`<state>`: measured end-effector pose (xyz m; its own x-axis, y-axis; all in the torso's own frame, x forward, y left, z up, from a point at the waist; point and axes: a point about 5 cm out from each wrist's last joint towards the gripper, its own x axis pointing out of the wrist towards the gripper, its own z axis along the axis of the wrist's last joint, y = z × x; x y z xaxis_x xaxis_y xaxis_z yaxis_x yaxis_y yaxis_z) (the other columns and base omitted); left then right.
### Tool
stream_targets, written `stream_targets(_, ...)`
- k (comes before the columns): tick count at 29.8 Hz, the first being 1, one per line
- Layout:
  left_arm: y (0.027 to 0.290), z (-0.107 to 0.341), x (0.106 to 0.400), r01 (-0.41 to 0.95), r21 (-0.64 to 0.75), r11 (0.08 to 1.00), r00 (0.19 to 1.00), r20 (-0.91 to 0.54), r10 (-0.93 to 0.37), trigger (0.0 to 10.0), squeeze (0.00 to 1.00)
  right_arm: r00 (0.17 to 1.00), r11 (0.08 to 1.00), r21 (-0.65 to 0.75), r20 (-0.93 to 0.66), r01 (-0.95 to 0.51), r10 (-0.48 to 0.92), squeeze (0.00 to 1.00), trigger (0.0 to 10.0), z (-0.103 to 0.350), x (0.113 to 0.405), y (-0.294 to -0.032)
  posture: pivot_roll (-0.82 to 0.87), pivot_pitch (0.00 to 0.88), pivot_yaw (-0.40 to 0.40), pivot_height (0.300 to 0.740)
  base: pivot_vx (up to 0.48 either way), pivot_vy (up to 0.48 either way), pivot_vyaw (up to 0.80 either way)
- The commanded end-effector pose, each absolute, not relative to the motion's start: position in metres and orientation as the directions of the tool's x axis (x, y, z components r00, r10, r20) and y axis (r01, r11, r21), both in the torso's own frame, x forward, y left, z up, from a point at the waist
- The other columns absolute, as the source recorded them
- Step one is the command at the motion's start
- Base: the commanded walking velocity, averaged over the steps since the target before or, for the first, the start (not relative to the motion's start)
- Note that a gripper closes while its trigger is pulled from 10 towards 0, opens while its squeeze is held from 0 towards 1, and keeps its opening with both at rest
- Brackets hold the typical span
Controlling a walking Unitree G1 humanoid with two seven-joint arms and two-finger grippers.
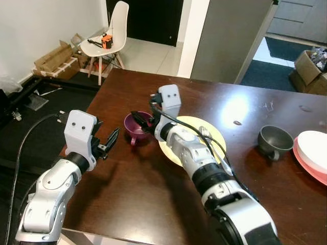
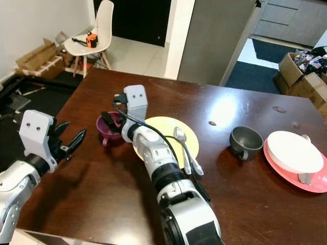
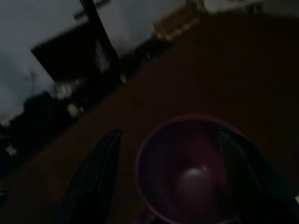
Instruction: Setting the table
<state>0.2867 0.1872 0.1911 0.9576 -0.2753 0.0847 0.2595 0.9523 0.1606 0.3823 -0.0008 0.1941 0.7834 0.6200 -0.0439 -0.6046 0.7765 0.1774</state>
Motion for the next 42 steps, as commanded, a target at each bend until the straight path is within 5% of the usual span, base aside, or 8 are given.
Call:
stream_targets(1,0.188,0.188,0.281,0.255,0.143,0.956,0.961,0.070,-0.267,10.0,0.00,0.776,0.778,0.184,-0.102,-0.600,0.622,0.00,10.0,0.186,0.379,0.012,0.14,0.091,-0.037,0.740,0.000,0.000,0.00)
stream_targets(20,0.190,0.189,0.273,0.254,0.142,0.957,0.964,0.047,-0.263,10.0,0.00,0.899,0.906,0.050,-0.120,-0.419,0.422,0.00,10.0,0.192,0.401,-0.032,0.14,0.121,-0.024,0.740,0.000,0.000,0.00)
stream_targets(33,0.192,0.191,0.272,0.254,0.146,0.956,0.964,0.041,-0.262,10.0,0.00,0.773,0.807,0.266,-0.244,-0.527,0.586,0.00,10.0,0.158,0.386,-0.020,0.14,0.118,-0.022,0.740,0.000,0.000,0.00)
stream_targets(34,0.192,0.191,0.273,0.253,0.144,0.957,0.964,0.040,-0.262,10.0,0.00,0.778,0.821,0.274,-0.273,-0.501,0.566,0.00,1.4,0.152,0.385,-0.023,0.14,0.116,-0.023,0.740,0.000,0.000,0.00)
stream_targets(37,0.192,0.191,0.273,0.253,0.144,0.957,0.964,0.040,-0.261,10.0,0.00,0.780,0.826,0.277,-0.281,-0.491,0.559,0.00,1.4,0.150,0.384,-0.024,0.14,0.116,-0.023,0.740,0.000,0.000,0.00)
stream_targets(38,0.192,0.191,0.273,0.253,0.143,0.957,0.964,0.041,-0.261,10.0,0.00,0.780,0.828,0.284,-0.290,-0.484,0.555,0.00,0.0,0.148,0.384,-0.025,0.14,0.116,-0.023,0.740,0.000,0.000,0.00)
stream_targets(42,0.192,0.191,0.274,0.251,0.142,0.958,0.965,0.041,-0.259,10.0,0.00,0.789,0.836,0.305,-0.296,-0.456,0.538,0.00,0.0,0.145,0.384,-0.029,0.14,0.113,-0.023,0.740,0.000,0.000,0.00)
